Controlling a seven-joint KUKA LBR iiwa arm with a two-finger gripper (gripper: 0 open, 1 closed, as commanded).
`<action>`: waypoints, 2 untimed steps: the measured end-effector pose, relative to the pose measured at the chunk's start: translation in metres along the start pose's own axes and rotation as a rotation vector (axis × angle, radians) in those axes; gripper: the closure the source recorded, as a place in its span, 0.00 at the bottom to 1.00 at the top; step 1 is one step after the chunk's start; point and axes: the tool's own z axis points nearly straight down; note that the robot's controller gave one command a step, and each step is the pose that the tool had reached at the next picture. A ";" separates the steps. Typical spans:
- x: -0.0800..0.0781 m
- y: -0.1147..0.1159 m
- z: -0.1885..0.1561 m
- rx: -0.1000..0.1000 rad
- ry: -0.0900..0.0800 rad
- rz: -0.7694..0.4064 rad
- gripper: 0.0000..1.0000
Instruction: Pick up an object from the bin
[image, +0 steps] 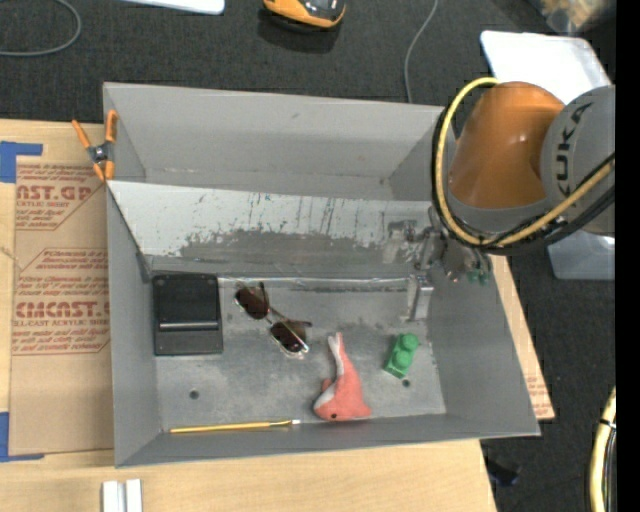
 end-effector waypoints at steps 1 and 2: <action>-0.002 0.000 -0.004 0.001 -0.008 -0.001 0.00; 0.011 -0.031 0.030 0.002 -0.014 -0.248 0.00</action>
Offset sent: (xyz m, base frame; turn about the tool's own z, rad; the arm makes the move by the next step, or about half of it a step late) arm -0.0231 -0.0570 -0.0534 -0.3721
